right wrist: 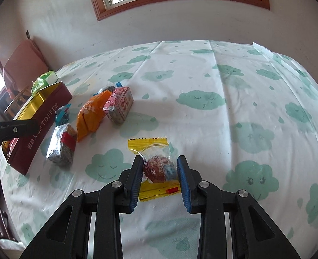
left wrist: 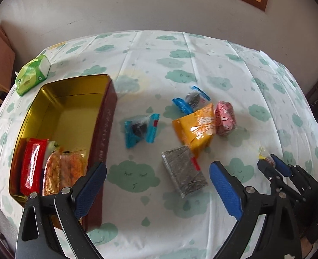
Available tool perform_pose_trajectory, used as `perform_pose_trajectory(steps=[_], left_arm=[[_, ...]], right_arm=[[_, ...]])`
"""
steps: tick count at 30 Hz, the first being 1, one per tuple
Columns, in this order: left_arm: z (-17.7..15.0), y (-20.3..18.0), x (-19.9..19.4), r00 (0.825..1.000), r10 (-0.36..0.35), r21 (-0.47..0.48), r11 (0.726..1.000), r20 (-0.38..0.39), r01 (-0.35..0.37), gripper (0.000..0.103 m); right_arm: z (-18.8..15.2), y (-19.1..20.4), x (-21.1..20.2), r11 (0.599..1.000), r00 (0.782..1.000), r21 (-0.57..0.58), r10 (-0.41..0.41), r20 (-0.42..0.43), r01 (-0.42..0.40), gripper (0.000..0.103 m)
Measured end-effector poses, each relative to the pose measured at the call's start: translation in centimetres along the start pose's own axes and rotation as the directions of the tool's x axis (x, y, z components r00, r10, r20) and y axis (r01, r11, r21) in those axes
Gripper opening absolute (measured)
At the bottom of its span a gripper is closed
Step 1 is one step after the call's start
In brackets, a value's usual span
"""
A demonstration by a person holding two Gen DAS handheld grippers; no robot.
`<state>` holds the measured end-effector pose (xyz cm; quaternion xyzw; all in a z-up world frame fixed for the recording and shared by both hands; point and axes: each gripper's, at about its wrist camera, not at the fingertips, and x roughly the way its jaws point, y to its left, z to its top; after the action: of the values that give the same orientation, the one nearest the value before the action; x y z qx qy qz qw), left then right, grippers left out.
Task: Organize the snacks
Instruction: 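Grasp the grey pack with the red tab with the left gripper, then carry the grey pack into the tin and open the left gripper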
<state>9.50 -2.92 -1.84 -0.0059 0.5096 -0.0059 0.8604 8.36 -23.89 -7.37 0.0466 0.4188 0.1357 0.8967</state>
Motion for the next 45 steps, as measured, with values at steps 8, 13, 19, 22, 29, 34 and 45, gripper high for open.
perform_pose_trajectory(steps=[8, 13, 19, 22, 29, 34, 45], left_arm=[[0.4, -1.9, 3.4, 0.994, -0.009, -0.078, 0.997, -0.109, 0.001, 0.071], [0.3, -2.3, 4.8, 0.99, 0.003, -0.093, 0.996, -0.139, -0.016, 0.054], [-0.1, -2.1, 5.3, 0.987, -0.022, -0.069, 0.998, -0.162, 0.011, 0.036], [-0.5, -2.2, 4.9, 0.987, -0.007, -0.018, 1.0, -0.162, 0.004, 0.032], [-1.3, -1.7, 4.9, 0.987, 0.005, 0.044, 0.999, -0.161, 0.002, 0.032], [-1.3, -1.7, 5.0, 0.987, -0.005, 0.049, 0.999, -0.162, 0.013, 0.031], [-1.0, -0.9, 0.9, 0.996, -0.031, 0.096, 0.995, -0.082, 0.039, 0.031]], right_arm=[[-0.1, -0.9, -0.2, 0.997, 0.998, 0.048, 0.055, 0.008, -0.056, 0.033], [-0.1, -1.0, -0.2, 0.997, 0.998, 0.049, 0.055, 0.008, -0.055, 0.033], [-0.1, -1.0, -0.1, 0.997, 0.998, 0.055, 0.06, 0.009, -0.061, 0.033], [-0.1, -1.0, -0.1, 0.997, 0.998, 0.053, 0.058, 0.009, -0.059, 0.033], [-0.1, -0.9, -0.1, 0.997, 0.999, 0.048, 0.052, 0.008, -0.052, 0.033], [-0.1, -0.7, 0.0, 0.999, 0.999, 0.032, 0.033, 0.005, -0.033, 0.033], [-0.1, 0.2, 0.1, 1.0, 1.0, -0.009, -0.016, -0.002, 0.016, 0.033]])
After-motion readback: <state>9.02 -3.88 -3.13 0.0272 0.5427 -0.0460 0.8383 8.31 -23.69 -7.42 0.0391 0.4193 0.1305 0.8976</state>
